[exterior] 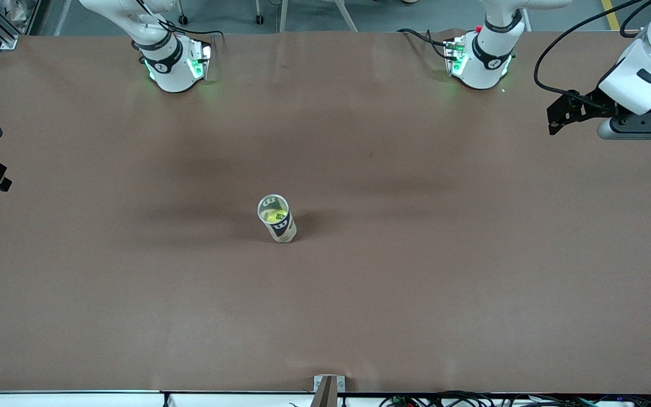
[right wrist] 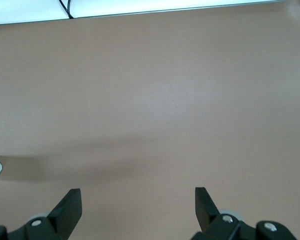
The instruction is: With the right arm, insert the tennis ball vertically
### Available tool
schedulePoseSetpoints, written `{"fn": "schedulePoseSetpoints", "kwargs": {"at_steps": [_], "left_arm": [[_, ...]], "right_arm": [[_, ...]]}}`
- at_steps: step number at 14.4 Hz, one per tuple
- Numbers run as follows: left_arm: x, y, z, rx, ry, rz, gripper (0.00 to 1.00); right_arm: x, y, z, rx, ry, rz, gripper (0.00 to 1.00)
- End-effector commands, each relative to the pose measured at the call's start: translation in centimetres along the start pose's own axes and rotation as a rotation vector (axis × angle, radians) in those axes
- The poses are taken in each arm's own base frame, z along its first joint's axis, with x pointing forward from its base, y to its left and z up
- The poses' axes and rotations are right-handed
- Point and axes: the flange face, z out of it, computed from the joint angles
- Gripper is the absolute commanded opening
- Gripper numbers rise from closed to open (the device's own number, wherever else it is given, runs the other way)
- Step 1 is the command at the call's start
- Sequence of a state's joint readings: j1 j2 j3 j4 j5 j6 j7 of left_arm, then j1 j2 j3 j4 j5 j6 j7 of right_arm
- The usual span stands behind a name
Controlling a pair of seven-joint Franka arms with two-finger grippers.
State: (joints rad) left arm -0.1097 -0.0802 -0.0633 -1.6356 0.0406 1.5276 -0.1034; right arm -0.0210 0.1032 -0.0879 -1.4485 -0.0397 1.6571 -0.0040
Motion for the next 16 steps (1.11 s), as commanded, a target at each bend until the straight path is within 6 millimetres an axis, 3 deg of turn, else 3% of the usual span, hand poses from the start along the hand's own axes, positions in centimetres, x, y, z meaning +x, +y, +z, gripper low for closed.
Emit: {"fn": "schedulePoseSetpoints", "kwargs": {"at_steps": [1, 4, 11, 16], "left_arm": [[-0.3, -1.0, -0.7, -0.022, 0.019, -0.017, 1.0], [0.4, -1.4, -0.8, -0.024, 0.024, -0.028, 1.0], [2.0, -3.3, 0.3, -0.02, 0.007, -0.049, 1.0], [1.8, -3.2, 0.1, -0.024, 0.009, -0.059, 1.0]], "right_arm": [[-1.0, 0.0, -0.6, 0.006, 0.007, -0.002, 1.0], [-1.9, 0.0, -1.0, 0.008, -0.019, -0.002, 1.0], [-4.7, 0.2, 1.1, 0.023, 0.041, -0.004, 1.0], [-4.8, 0.0, 1.4, 0.024, 0.018, 0.007, 1.0]]}}
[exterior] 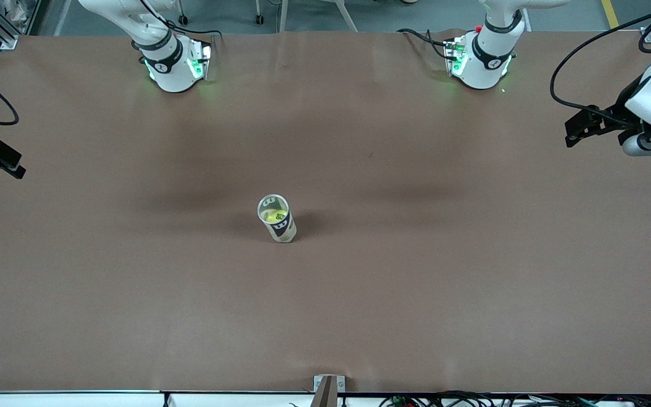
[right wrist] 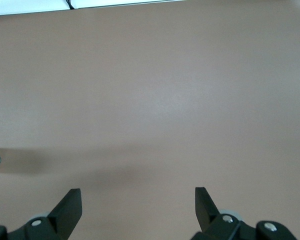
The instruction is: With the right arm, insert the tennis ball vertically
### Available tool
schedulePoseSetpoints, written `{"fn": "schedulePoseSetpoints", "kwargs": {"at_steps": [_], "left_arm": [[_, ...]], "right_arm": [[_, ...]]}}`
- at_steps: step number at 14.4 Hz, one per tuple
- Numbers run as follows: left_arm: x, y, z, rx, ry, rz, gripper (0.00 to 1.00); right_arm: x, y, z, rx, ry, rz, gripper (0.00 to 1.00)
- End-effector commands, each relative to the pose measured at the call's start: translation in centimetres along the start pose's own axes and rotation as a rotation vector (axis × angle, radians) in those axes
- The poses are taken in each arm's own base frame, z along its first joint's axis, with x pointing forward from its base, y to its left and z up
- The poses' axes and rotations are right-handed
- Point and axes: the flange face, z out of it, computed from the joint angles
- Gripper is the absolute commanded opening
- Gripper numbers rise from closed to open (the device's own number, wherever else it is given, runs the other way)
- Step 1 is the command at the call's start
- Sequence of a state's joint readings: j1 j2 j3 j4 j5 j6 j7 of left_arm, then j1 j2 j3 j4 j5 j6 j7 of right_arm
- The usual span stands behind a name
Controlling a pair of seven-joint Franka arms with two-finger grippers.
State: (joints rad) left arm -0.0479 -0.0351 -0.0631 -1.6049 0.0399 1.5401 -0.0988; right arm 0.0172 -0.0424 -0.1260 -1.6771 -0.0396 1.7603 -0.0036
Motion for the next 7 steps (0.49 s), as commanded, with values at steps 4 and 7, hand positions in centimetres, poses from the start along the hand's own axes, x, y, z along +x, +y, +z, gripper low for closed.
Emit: {"fn": "schedulePoseSetpoints", "kwargs": {"at_steps": [4, 7], "left_arm": [[-0.2, 0.1, -1.2, -0.02, 0.018, -0.005, 1.0], [-0.2, 0.2, -1.2, -0.02, 0.018, -0.005, 1.0]], "right_arm": [[-0.4, -0.4, -0.7, 0.008, 0.017, 0.002, 1.0], [0.4, -1.1, -1.1, 0.007, 0.03, -0.007, 1.0]]}}
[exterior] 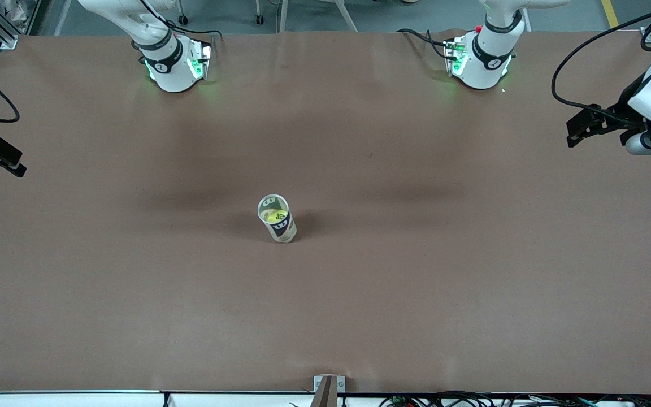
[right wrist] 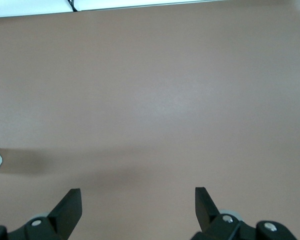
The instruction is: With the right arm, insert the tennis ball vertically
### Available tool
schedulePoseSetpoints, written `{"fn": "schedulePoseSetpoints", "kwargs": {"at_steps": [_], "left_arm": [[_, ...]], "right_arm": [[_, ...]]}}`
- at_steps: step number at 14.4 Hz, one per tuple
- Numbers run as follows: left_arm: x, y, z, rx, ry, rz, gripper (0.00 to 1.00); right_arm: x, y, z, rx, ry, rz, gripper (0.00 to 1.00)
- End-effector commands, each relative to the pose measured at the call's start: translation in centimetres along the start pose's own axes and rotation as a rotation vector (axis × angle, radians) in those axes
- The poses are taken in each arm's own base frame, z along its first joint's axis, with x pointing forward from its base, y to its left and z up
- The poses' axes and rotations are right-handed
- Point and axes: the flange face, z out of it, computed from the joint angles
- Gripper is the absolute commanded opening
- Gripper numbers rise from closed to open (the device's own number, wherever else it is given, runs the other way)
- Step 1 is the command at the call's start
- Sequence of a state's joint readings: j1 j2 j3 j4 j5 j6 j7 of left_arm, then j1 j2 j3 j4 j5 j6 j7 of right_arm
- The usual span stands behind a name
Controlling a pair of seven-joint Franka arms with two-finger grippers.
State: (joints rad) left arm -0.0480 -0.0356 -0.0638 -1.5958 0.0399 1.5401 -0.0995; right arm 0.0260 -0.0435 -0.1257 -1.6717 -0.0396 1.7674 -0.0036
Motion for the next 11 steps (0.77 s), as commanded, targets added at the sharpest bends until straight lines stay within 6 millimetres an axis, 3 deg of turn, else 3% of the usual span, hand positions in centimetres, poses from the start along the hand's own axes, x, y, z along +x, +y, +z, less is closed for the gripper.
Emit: {"fn": "schedulePoseSetpoints", "kwargs": {"at_steps": [1, 11], "left_arm": [[-0.2, 0.26, -0.72, -0.019, 0.009, -0.008, 1.0], [0.22, 0.52, -0.64, -0.018, 0.009, -0.012, 1.0]], "right_arm": [[0.32, -0.71, -0.67, 0.006, 0.016, 0.002, 1.0], [0.4, -0.73, -0.39, 0.005, 0.01, -0.007, 1.0]]}}
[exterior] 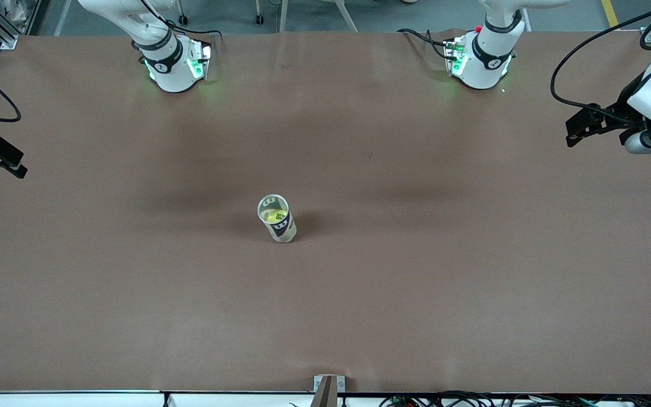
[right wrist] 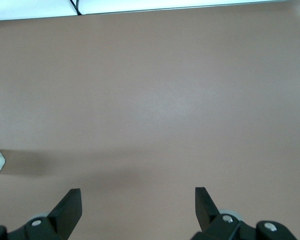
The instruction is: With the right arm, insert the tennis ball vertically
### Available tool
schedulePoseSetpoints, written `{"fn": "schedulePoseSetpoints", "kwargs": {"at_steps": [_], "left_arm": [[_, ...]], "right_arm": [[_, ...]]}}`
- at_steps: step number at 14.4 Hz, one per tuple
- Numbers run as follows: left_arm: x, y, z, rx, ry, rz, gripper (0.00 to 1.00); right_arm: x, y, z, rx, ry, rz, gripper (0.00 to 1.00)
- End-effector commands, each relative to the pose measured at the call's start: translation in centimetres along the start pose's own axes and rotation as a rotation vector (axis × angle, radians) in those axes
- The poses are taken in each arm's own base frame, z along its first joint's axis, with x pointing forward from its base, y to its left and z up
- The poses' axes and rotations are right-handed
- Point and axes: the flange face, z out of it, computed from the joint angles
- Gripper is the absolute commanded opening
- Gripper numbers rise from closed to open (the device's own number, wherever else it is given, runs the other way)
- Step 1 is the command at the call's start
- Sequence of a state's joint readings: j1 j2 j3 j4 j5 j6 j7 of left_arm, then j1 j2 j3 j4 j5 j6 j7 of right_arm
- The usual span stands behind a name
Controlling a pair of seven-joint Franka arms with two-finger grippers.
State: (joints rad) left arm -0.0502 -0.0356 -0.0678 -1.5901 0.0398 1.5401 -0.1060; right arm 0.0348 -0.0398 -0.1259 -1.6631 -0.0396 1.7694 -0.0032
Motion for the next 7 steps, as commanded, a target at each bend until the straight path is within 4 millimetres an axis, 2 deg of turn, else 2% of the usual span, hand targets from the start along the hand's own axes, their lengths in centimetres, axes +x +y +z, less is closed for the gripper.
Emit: {"fn": "schedulePoseSetpoints", "kwargs": {"at_steps": [1, 7], "left_arm": [[0.43, 0.2, -0.1, -0.018, -0.001, -0.012, 1.0], [0.44, 0.52, -0.45, -0.018, 0.005, -0.004, 1.0]], "right_arm": [[0.21, -0.25, -0.15, 0.004, 0.003, 0.002, 1.0], [0.21, -0.16, -0.15, 0.004, 0.003, 0.002, 1.0]]}}
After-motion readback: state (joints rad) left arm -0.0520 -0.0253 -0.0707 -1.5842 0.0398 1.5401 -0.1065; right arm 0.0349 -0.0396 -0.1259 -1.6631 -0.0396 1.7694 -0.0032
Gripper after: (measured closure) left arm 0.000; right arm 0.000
